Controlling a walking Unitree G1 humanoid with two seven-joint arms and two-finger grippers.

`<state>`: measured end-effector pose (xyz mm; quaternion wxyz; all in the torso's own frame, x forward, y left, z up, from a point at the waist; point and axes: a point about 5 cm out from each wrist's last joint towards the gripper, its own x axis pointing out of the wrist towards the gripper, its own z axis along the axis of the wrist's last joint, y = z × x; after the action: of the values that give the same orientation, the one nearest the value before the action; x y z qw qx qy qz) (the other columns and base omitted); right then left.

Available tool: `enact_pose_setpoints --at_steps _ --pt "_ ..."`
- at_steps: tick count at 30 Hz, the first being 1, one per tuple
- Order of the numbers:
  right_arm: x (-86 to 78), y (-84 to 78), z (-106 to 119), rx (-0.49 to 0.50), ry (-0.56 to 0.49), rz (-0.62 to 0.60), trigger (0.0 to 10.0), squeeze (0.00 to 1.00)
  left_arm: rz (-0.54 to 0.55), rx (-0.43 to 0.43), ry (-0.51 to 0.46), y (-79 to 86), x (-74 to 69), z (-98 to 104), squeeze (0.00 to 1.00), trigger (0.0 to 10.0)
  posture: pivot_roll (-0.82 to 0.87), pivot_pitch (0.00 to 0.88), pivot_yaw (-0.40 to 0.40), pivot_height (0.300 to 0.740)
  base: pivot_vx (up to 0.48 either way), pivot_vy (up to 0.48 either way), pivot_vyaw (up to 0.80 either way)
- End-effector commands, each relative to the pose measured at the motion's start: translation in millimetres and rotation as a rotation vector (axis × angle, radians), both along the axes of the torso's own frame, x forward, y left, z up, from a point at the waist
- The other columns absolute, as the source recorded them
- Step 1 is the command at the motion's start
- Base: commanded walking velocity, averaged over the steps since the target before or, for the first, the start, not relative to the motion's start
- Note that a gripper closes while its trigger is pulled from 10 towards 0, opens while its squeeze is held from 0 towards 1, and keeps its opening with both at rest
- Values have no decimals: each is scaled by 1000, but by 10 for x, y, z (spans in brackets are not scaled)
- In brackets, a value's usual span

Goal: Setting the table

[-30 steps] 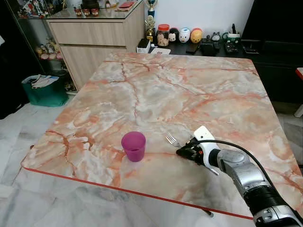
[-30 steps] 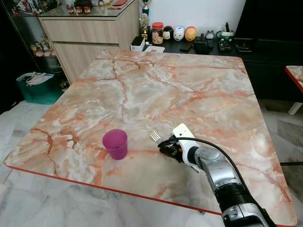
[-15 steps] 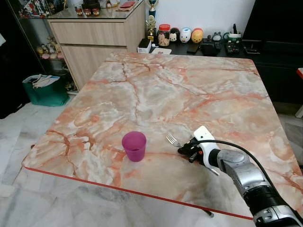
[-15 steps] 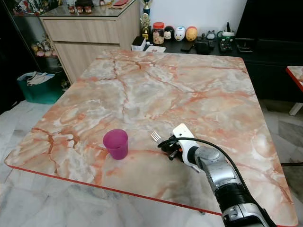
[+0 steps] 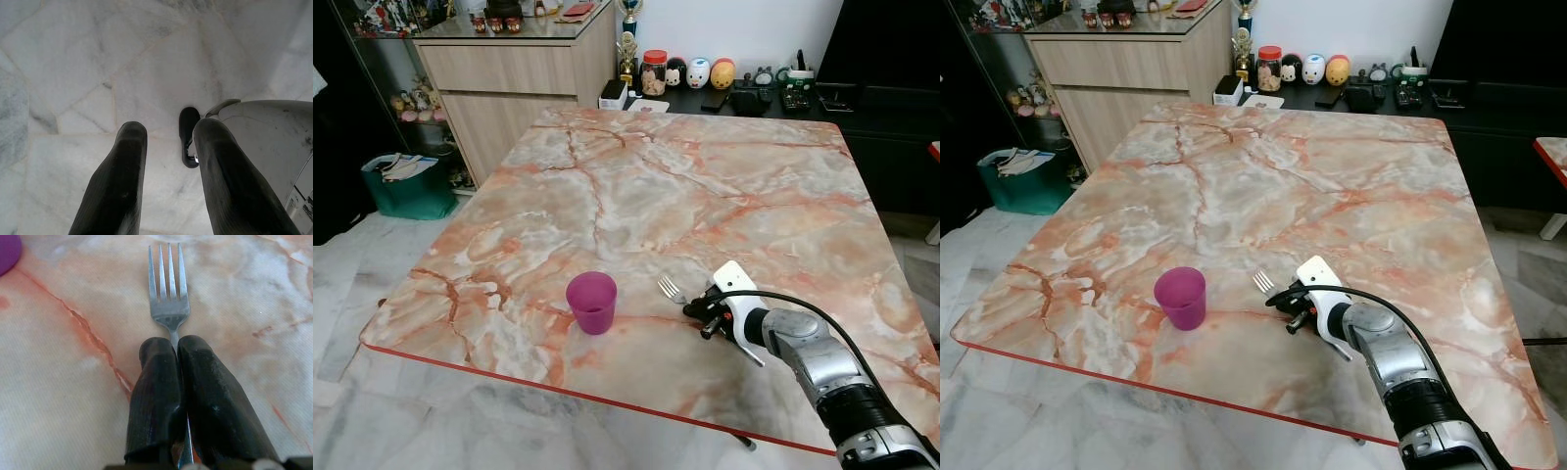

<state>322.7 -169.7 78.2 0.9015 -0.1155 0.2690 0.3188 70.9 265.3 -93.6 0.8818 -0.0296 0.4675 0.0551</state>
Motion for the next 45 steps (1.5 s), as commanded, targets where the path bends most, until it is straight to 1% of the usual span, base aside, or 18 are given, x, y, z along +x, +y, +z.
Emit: enact_pose_setpoints --at_steps 1,4,5,6,11,13,14,16,17,19,21,24,25,26,28,30,41,45 --pt "-7 -1 -22 -13 -7 -12 0 0 9 3 23 34 -54 -4 0 10000 -59 0 53 740 0 0 0" --pt "14 25 12 -4 -61 -34 0 0 8 5 24 34 -57 -4 0 10000 -61 0 54 740 0 0 0" --pt "54 50 98 22 -141 -63 10000 0 8 5 24 34 -58 -4 0 10000 -63 0 54 740 0 0 0" --pt "87 65 186 44 -218 -88 10000 0 7 6 24 34 -58 -4 0 10000 -63 0 54 740 0 0 0" --pt "63 77 428 92 -413 -166 10000 0 3 6 26 31 -65 -6 0 10000 -74 0 56 740 0 0 0" --pt "56 68 441 83 -433 -174 10000 0 3 6 27 30 -66 -7 0 10000 -76 0 56 740 0 0 0" --pt "21 43 499 107 -490 -219 10000 0 0 5 28 28 -69 -8 0 10000 -79 0 56 740 0 0 0" --pt "-14 23 565 130 -547 -261 10000 0 -2 5 29 27 -71 -8 0 10000 -80 0 56 740 0 0 0" --pt "-36 11 604 131 -594 -289 10000 0 -3 5 30 26 -72 -9 0 10000 -85 0 55 740 0 0 0" --pt "-78 -37 699 70 -718 -353 10000 0 -5 6 31 26 -71 -9 0 10000 -89 0 55 740 0 0 0" --pt "-126 -86 787 91 -807 -449 10000 0 -8 6 31 25 -71 -9 0 10000 -91 0 55 740 0 0 0" --pt "-190 -87 806 149 -831 -508 10000 0 -11 6 31 21 -72 -10 0 10000 -88 0 55 740 0 0 0" --pt "-201 -81 805 149 -834 -509 10000 0 -11 6 31 20 -72 -10 0 10000 -89 0 56 740 0 0 0" --pt "-241 8 772 152 -838 -475 10000 0 -12 4 29 18 -73 -10 0 10000 -90 0 56 740 0 0 0" --pt "-274 71 749 156 -854 -466 10000 0 -15 4 29 15 -75 -11 0 10000 -87 0 55 740 0 0 0" --pt "-280 78 745 159 -859 -475 10000 0 -15 4 29 14 -75 -11 0 10000 -87 0 55 740 0 0 0" --pt "-337 -29 721 126 -911 -590 10000 0 -2 0 14 15 -55 -5 0 10000 -84 0 49 740 0 0 0" --pt "-371 -42 709 119 -908 -590 10000 0 0 -3 12 13 -49 -4 0 10000 -88 0 50 740 0 0 0"
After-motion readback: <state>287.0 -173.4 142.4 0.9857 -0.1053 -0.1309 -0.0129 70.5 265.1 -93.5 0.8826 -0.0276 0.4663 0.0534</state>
